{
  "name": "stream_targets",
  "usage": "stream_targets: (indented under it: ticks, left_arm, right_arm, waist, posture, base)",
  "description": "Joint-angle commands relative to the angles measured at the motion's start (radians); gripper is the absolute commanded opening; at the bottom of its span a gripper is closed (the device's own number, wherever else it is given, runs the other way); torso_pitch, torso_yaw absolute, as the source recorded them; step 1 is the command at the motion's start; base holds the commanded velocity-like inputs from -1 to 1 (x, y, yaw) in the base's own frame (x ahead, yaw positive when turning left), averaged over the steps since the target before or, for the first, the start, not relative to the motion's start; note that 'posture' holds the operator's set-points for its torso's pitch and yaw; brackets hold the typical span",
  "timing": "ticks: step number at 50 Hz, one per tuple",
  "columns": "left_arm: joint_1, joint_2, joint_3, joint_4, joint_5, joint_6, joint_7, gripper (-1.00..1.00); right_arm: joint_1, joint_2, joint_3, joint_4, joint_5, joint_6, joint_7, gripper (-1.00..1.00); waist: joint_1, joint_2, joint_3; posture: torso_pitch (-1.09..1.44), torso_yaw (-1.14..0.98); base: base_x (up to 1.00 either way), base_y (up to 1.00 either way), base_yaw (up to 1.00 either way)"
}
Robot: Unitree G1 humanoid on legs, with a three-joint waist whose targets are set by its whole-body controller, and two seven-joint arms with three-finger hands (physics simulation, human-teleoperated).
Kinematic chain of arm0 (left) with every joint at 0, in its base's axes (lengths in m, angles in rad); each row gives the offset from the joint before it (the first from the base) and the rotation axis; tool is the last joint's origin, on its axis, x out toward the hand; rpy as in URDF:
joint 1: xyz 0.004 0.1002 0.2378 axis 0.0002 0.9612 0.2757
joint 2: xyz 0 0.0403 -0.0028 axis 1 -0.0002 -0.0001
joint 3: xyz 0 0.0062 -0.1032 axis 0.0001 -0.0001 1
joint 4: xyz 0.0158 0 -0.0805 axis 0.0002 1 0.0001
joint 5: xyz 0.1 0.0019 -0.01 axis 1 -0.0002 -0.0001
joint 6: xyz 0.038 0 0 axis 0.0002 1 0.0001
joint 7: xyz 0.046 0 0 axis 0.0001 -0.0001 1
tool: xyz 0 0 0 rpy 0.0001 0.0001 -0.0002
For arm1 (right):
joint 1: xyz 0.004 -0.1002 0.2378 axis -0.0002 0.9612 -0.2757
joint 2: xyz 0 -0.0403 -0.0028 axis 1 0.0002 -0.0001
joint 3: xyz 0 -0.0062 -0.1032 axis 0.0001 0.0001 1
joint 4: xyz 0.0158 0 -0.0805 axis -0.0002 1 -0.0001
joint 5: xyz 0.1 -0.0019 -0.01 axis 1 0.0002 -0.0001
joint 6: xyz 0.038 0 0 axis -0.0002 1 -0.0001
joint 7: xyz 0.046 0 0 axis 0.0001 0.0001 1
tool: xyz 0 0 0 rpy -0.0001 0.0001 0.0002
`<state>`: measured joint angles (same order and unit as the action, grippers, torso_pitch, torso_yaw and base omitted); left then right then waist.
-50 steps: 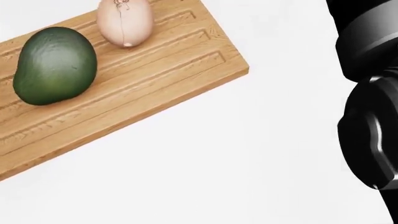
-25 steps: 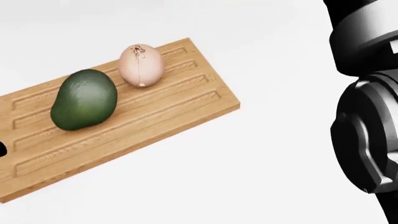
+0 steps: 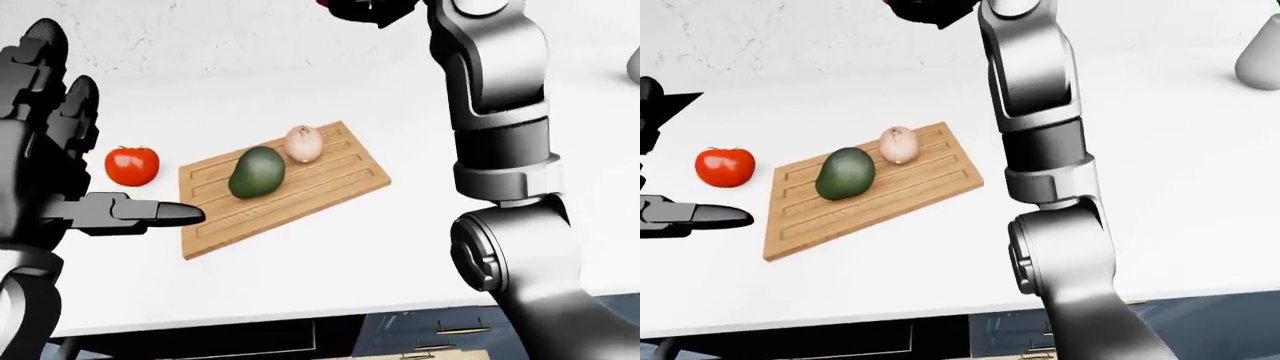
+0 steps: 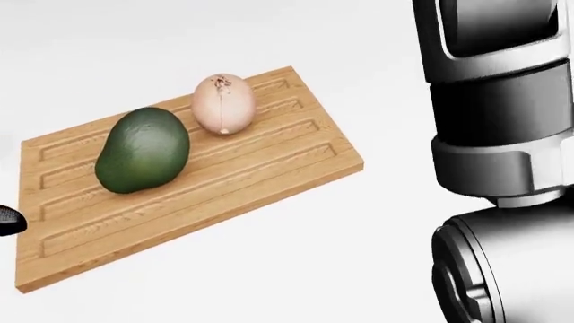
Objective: Place the avocado, onion, tomato and bell pepper on the cutting board.
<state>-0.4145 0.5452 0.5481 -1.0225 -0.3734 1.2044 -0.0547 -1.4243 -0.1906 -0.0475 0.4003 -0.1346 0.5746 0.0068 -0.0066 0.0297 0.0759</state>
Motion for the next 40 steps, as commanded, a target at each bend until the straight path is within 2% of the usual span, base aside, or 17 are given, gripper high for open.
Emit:
stream_targets:
  ticks: [1,13,19,33,40]
  left_arm:
    - [-0.017,0.011,0.013,-0.014,0.026,-0.027,-0.008,1.00]
    - [-0.028,-0.017,-0.021,-0.015,0.109,-0.027,-0.058,1.00]
    - [-0.039,-0.025,-0.042,-0.006,0.147,-0.030,-0.076,1.00]
    - [-0.031,-0.051,-0.063,-0.005,0.214,-0.041,-0.119,1.00]
    - [-0.012,-0.067,-0.070,-0.006,0.248,-0.060,-0.139,1.00]
  right_arm:
    - [-0.030,-0.004,-0.012,-0.093,-0.002,0.040,-0.008,-0.89]
    - [0.111,0.044,0.017,-0.409,-0.037,0.272,0.004,-0.88]
    - [0.148,0.059,0.023,-0.519,-0.055,0.352,0.009,-0.88]
    - [0.238,0.095,0.044,-0.725,-0.100,0.488,0.020,-0.89]
    - [0.309,0.111,0.051,-0.786,-0.117,0.502,0.020,-0.88]
  waist:
    - [0.000,0.004,-0.031]
    - [0.005,-0.003,-0.035]
    - [0.005,-0.003,-0.033]
    - [0.004,-0.004,-0.032]
    - [0.003,-0.004,-0.032]
  posture:
    - [0.00,0.00]
    - [0.00,0.00]
    - [0.00,0.00]
    - [0.00,0.00]
    - [0.00,0.00]
  base:
    - [0.00,0.00,0.00]
    - [0.00,0.00,0.00]
    - [0.00,0.00,0.00]
    - [0.00,0.00,0.00]
    - [0.00,0.00,0.00]
